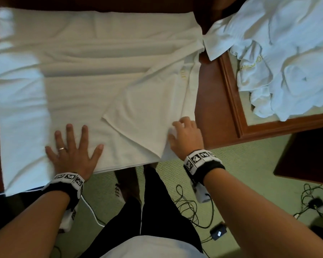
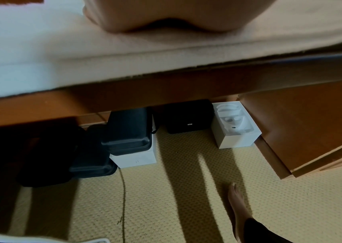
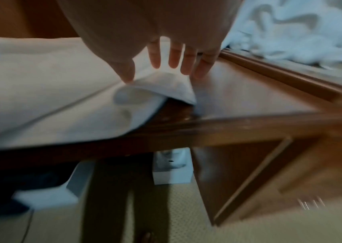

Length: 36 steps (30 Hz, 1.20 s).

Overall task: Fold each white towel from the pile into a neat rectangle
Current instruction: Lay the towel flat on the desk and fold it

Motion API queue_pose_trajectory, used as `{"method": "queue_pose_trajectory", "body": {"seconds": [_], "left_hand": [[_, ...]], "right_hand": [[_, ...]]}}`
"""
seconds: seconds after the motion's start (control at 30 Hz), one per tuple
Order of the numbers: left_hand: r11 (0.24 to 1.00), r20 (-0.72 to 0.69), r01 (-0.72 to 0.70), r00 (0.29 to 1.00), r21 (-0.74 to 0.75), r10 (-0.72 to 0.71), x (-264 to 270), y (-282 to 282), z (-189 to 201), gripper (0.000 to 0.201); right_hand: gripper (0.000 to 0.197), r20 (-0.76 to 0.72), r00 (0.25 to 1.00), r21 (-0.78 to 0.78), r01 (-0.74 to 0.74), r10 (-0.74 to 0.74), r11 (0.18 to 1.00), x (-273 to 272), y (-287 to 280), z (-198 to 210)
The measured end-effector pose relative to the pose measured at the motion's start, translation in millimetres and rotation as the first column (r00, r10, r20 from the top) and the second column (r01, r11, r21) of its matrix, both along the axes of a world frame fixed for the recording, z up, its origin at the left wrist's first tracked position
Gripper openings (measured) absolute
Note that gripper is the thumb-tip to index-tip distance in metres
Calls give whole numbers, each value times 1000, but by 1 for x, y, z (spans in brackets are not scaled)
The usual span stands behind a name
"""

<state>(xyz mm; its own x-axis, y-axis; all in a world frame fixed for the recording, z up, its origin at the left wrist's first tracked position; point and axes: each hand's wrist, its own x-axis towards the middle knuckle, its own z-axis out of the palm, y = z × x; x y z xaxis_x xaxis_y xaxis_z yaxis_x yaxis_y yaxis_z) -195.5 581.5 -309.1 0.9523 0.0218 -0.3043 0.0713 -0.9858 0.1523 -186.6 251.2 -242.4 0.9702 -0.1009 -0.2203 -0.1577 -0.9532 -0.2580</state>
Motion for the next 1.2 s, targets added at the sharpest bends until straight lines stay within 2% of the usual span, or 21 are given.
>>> {"method": "queue_pose_trajectory", "body": {"seconds": [0.07,0.13,0.17,0.23,0.3,0.4,0.47,0.53,0.6,0.63,0.67,0.73,0.8,0.83,0.9,0.93,1.0,1.1,1.2], "left_hand": [[1000,-8,-5,1000,9,6,-1,1,-1,84],[1000,-13,-8,1000,17,9,-2,2,-2,85],[1000,-15,-15,1000,20,15,-2,3,-2,85],[999,-27,-40,999,24,41,0,2,-1,87],[997,-35,-70,997,17,70,3,0,2,89],[996,-44,-90,995,2,90,5,-1,6,90],[996,-52,-88,995,1,88,5,-1,7,90],[997,-46,-76,996,6,76,4,-1,8,89],[998,-41,-53,998,18,53,1,0,10,88],[999,-53,-46,997,29,47,0,1,12,88],[998,-74,-39,996,40,42,-2,2,13,89],[999,-104,-24,994,48,29,-7,5,14,90],[999,-127,-18,992,44,23,-9,9,13,92],[999,-139,-19,990,41,24,-9,11,13,93],[999,-162,-27,986,42,33,-10,14,13,95],[998,-169,-36,985,47,43,-9,15,13,96],[997,-172,-49,983,55,57,-7,19,13,96],[998,-178,-44,983,51,52,-7,19,16,96],[995,-172,-90,980,54,98,-8,21,17,97]], "right_hand": [[44,-45,980,-44,193,-195,980,-8,-23,-4],[48,-115,897,42,435,-428,900,-2,-39,-6],[47,-173,862,60,491,-476,869,4,-45,-7],[35,-254,846,53,497,-470,866,14,-49,-6],[21,-256,855,54,478,-451,877,20,-51,-1],[14,-240,855,93,491,-459,866,21,-59,5],[12,-200,829,165,553,-522,816,17,-70,12],[11,-112,772,236,633,-626,738,8,-87,19],[11,-38,704,227,698,-709,680,-8,-103,24],[13,-18,692,185,712,-722,678,-16,-109,23],[17,-5,705,130,704,-710,698,-23,-113,21],[26,39,792,67,607,-610,792,-30,-110,13],[38,50,916,12,398,-398,917,-26,-96,8],[45,-7,961,-36,277,-278,960,-26,-89,5],[59,-216,965,-113,124,-146,986,-34,-86,-4],[62,-307,939,-138,114,-152,984,-41,-90,-8],[65,-373,904,-184,146,-206,972,-51,-101,-12],[60,-306,917,-263,176,-255,949,-43,-96,-6],[45,-152,981,-203,87,-119,975,-19,-62,-2]]}}
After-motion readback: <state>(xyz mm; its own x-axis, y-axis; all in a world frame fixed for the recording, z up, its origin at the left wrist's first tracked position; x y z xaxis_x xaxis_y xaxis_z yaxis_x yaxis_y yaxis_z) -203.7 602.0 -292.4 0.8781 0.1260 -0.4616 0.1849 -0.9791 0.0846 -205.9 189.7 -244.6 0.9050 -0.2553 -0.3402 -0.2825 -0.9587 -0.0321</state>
